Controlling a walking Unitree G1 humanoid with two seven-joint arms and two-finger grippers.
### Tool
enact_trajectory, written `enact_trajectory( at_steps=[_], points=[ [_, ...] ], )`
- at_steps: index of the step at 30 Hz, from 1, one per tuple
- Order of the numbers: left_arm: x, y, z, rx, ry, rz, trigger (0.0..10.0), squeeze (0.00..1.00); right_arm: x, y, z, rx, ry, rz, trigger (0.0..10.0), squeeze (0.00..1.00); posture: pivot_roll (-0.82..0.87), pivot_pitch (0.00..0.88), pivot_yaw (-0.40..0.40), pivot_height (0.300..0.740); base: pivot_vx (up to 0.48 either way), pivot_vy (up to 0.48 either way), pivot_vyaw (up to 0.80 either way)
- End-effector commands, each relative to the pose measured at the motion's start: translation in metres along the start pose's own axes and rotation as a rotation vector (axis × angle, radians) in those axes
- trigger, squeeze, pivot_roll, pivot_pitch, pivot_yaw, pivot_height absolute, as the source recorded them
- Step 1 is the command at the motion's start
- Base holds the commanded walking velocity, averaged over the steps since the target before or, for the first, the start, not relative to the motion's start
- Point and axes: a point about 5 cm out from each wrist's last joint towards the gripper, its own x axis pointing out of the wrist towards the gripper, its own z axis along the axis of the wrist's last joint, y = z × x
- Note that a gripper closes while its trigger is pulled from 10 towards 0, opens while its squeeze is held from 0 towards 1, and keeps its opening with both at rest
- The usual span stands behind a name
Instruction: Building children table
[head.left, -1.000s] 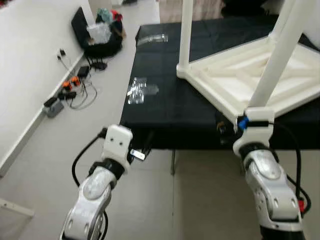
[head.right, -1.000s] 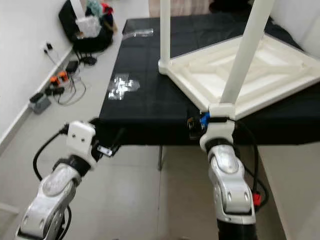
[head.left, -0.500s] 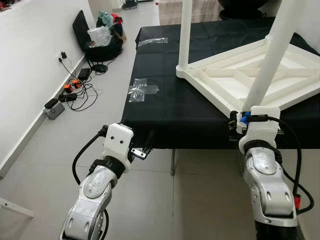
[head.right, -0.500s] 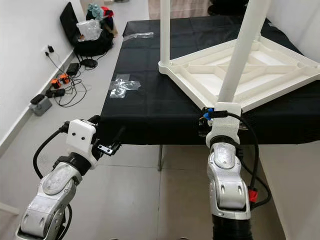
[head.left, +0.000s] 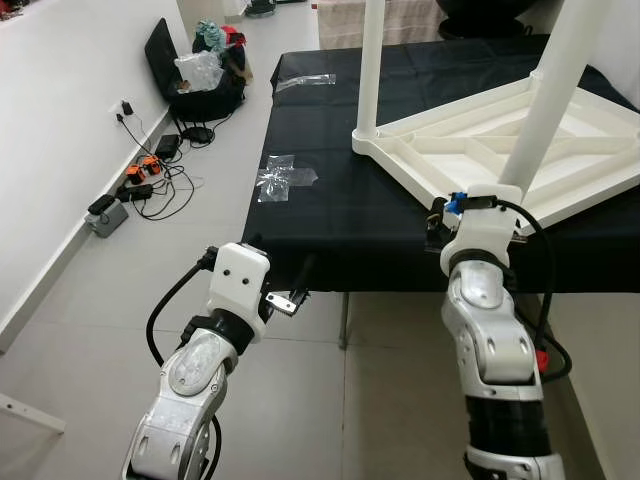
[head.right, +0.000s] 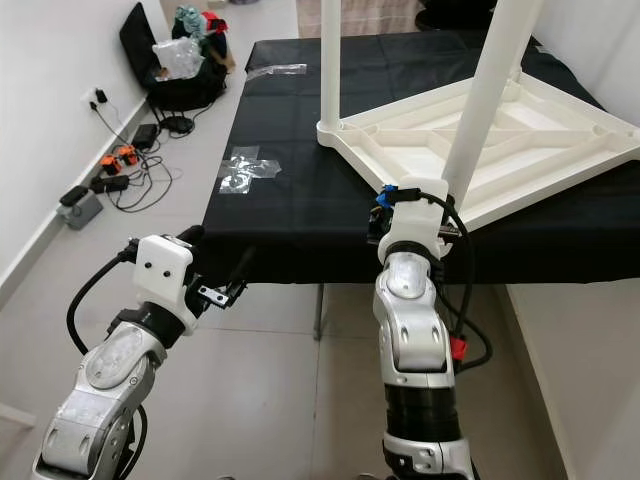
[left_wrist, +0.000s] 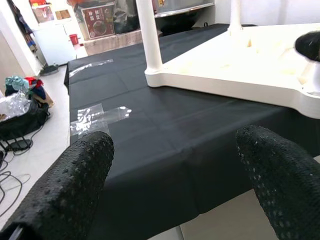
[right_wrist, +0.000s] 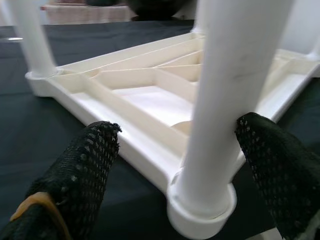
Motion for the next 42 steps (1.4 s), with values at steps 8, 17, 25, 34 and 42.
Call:
enact_trajectory(
  at_steps=[8, 17, 25, 34, 42],
  points=[
    [-0.003, 0.001, 0.002, -0.001, 0.003, 0.005, 10.0, 0.0, 0.011, 0.003, 0.001, 0.013, 0.018, -0.101, 10.0, 0.0, 0.03, 0.101, -0.002, 0.74, 0.0, 0.0, 0.0],
    [-0.003, 0.0, 0.005, 0.001, 0.001, 0.002, 10.0, 0.0, 0.023, 0.026, -0.002, 0.048, 0.052, -0.113, 10.0, 0.0, 0.05, 0.115, -0.015, 0.74, 0.0, 0.0, 0.0],
    [-0.006, -0.001, 0.008, -0.001, -0.001, 0.007, 10.0, 0.0, 0.044, 0.031, 0.004, 0.042, 0.046, -0.165, 10.0, 0.0, 0.05, 0.138, -0.03, 0.74, 0.0, 0.0, 0.0],
    [-0.009, -0.002, 0.009, -0.001, 0.003, 0.014, 10.0, 0.0, 0.059, 0.023, 0.007, 0.027, 0.026, -0.153, 0.0, 0.0, 0.05, 0.165, -0.041, 0.74, 0.0, 0.0, 0.0],
    [-0.008, -0.003, 0.008, 0.001, 0.007, 0.01, 10.0, 0.0, 0.067, 0.01, 0.01, 0.061, 0.0, -0.05, 0.0, 0.0, 0.04, 0.177, -0.037, 0.74, 0.0, 0.0, 0.0]
  ],
)
